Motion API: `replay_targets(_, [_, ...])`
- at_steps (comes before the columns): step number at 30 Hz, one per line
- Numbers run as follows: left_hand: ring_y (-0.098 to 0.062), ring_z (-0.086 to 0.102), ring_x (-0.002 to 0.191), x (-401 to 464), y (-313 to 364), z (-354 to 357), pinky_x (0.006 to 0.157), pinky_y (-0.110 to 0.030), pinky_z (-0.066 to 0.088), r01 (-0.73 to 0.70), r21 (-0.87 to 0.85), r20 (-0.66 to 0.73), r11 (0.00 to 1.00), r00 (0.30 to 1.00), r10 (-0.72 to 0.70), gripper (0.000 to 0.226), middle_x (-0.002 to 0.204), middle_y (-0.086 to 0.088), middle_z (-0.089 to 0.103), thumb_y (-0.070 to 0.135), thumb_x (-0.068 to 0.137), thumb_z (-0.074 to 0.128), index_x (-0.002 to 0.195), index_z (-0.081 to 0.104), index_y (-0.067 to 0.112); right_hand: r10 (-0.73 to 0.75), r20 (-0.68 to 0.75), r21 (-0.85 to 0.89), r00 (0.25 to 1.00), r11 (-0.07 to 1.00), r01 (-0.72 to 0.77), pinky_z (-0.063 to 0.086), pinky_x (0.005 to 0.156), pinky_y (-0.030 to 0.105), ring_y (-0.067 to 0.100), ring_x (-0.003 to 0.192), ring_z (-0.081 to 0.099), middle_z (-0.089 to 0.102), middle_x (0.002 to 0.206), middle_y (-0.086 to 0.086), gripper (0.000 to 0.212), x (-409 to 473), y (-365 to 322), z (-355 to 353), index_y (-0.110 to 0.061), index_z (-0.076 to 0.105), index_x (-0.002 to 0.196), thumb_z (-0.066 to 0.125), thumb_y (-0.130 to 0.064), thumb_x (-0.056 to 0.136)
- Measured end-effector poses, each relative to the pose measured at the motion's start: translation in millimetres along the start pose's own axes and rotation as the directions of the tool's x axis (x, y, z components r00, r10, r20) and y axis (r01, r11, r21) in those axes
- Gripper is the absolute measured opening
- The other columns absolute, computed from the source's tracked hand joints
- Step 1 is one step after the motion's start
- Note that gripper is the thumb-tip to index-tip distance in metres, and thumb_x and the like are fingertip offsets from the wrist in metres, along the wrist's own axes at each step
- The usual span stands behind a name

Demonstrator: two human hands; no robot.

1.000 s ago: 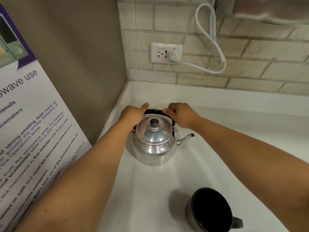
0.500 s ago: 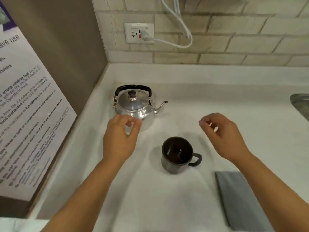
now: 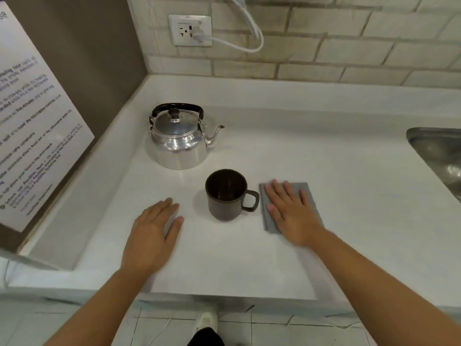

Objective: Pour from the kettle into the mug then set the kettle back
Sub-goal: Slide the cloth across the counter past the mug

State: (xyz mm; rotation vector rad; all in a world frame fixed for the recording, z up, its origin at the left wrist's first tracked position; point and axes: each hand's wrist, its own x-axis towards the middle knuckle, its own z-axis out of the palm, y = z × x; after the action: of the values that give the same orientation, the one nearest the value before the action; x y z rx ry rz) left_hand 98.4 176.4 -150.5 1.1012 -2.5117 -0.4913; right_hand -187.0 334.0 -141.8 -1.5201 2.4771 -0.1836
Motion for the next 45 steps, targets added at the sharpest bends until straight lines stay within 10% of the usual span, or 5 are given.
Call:
replay_targets(20, [-0.026,0.040,0.135,2.3,-2.0,-1.5,0.113,-0.032,0.023,-0.002,-0.046,0.013,0.999,1.000,0.002,0.040,0.145,-0.010,0.048,0.024,0.099,0.051,0.136,0.053,0.010,0.313,-0.058,0.066,0.948,0.949,-0.309,-0.002,0.120,0.046,0.022,0.148,-0.010,-0.006,0.162,0.000,0.057,-37.8,-25.6,10.2,-0.025,-0.007,0.151,0.011,-0.042,0.100])
replay_targets(32, [-0.004,0.052,0.106,14.6,-13.0,-48.8,0.081,0.003,0.030,0.138,-0.476,0.014,0.869,0.989,-0.149,0.033,0.124,0.000,0.064,0.033,0.102,0.043,0.123,0.063,0.017,-0.122,-0.008,0.149,0.993,0.981,0.121,-0.017,0.117,0.039,0.021,0.146,-0.019,-0.010,0.162,0.000,0.058,-45.6,-239.0,60.0,-0.022,-0.005,0.151,0.018,-0.038,0.101])
replay_targets(36, [-0.021,0.057,0.114,-8.1,-3.8,-48.5,0.098,-0.027,0.039,-0.020,-0.358,-0.135,0.933,0.990,-0.030,0.028,0.124,-0.009,0.065,0.014,0.100,0.047,0.123,0.062,0.010,-0.143,-0.033,0.404,0.989,0.903,0.144,0.002,0.120,0.027,0.017,0.148,0.005,0.015,0.161,0.003,0.055,-35.0,-232.2,36.4,-0.015,0.018,0.151,0.033,-0.032,0.101])
replay_targets(40, [-0.018,-0.001,0.147,-42.2,4.9,-16.2,0.116,-0.028,-0.002,-0.133,-0.091,0.242,0.987,0.958,0.151,0.054,0.161,-0.007,0.013,0.041,0.103,0.024,0.152,0.016,0.022,0.007,-0.164,0.366,0.986,0.929,0.054,0.024,0.109,0.019,0.009,0.137,0.038,0.053,0.141,-0.007,0.044,-101.7,-157.5,25.5,-0.025,0.054,0.133,0.034,-0.040,0.096])
replay_targets(45, [-0.026,-0.020,0.145,31.4,-20.2,-9.3,0.116,-0.043,-0.014,-0.054,0.229,0.365,0.972,0.930,-0.035,0.059,0.160,-0.010,-0.017,0.053,0.099,0.010,0.150,-0.011,0.032,0.210,-0.070,0.221,0.975,0.956,-0.190,0.005,0.120,0.037,0.022,0.149,0.000,0.011,0.161,0.002,0.055,-81.6,-99.4,19.3,-0.014,0.017,0.151,0.026,-0.037,0.101])
